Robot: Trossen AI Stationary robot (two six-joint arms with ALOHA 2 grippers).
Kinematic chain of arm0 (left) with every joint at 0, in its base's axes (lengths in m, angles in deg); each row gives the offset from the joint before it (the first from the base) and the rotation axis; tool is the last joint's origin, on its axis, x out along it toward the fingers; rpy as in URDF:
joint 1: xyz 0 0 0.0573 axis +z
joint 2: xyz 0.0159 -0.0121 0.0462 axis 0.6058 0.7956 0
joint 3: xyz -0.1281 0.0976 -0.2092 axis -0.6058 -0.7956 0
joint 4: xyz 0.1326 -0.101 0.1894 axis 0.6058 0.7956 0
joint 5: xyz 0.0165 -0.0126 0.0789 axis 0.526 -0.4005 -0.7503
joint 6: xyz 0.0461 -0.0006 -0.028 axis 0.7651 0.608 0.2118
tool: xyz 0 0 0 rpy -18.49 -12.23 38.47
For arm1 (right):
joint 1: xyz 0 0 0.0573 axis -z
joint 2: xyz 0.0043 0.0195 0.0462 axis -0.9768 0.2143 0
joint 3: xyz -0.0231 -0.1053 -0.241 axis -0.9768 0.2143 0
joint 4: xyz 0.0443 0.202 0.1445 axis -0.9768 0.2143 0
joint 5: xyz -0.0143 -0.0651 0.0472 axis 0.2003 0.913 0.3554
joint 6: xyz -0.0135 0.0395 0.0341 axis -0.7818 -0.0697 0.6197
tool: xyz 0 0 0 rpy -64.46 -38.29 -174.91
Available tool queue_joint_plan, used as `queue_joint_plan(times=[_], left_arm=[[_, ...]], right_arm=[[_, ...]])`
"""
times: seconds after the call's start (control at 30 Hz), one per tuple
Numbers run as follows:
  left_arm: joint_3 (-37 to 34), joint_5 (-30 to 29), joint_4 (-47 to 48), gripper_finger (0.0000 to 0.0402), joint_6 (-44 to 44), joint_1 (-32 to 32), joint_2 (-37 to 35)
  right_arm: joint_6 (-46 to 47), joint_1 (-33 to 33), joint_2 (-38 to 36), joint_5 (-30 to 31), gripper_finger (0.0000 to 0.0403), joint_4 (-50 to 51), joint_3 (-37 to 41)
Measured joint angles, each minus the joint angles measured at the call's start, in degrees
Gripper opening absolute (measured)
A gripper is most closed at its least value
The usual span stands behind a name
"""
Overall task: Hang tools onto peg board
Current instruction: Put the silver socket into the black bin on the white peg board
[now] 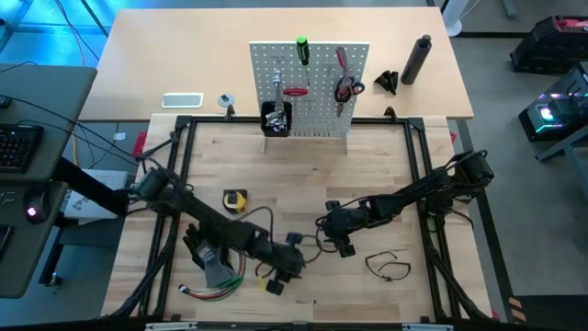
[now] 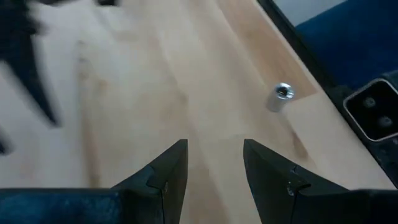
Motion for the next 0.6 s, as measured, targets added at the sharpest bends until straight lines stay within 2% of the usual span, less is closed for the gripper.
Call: queue_joint_plan(times=[0.37,0.6], left_arm=[[0.0,6.3,-9.8,0.0149,-0.5,-2.5,10.6],[0.0,8.3,-18.5,0.0149,2.3,-2.6,13.5]], right_arm=[[-0.5,0.0,0.0,0.0,0.0168,0.0,0.0],[-0.9,0.0,0.0,0.0,0.0168,-0.8,0.0]])
